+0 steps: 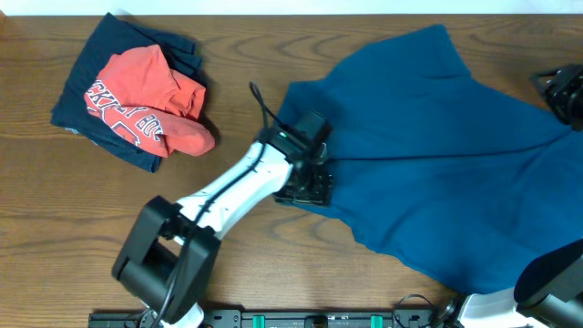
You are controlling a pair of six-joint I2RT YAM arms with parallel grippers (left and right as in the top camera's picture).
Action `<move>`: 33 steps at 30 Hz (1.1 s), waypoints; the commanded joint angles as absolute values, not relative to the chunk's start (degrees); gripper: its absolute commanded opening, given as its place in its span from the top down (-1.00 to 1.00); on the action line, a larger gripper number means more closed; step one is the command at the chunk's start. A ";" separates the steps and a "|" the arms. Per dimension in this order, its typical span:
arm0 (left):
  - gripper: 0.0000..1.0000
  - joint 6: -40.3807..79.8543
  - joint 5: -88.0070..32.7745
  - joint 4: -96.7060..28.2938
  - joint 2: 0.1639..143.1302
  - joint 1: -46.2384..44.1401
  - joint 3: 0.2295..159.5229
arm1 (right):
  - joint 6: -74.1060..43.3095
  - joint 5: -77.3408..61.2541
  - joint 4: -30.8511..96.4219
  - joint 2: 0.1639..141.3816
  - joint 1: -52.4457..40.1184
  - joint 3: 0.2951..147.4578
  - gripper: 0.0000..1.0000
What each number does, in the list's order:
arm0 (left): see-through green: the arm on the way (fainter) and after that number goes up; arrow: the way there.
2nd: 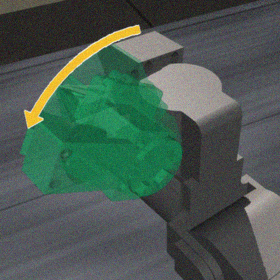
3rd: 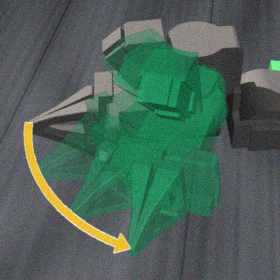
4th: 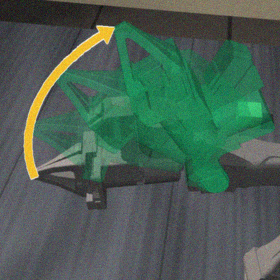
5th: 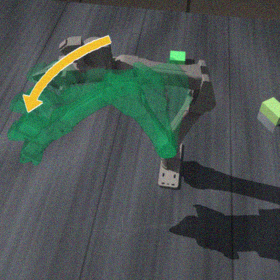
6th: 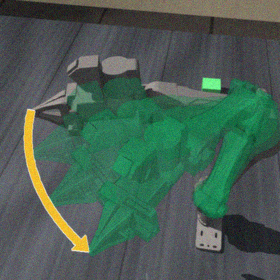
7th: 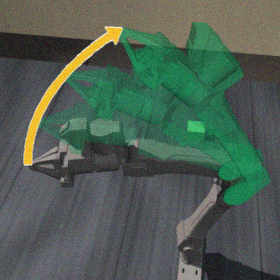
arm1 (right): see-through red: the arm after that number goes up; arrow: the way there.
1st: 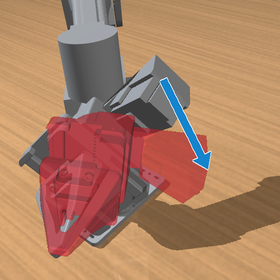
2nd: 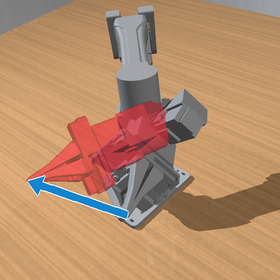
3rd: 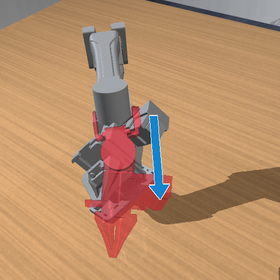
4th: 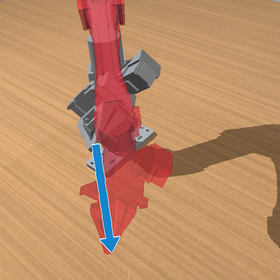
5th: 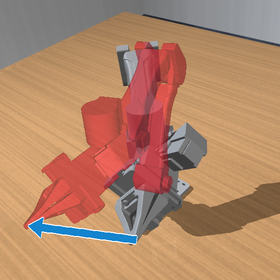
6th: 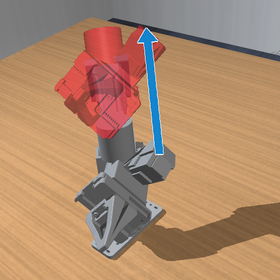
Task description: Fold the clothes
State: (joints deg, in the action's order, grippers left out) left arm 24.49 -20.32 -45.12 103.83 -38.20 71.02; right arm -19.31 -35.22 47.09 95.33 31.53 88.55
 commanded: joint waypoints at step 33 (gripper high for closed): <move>0.88 46.00 -21.32 -38.63 102.00 -38.59 73.60 | -13.21 -30.15 56.01 95.48 28.42 88.86 0.06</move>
State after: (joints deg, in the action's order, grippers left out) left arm 45.04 -21.71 -41.23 102.59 -38.89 72.44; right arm -14.35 -30.76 56.10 95.39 28.80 88.55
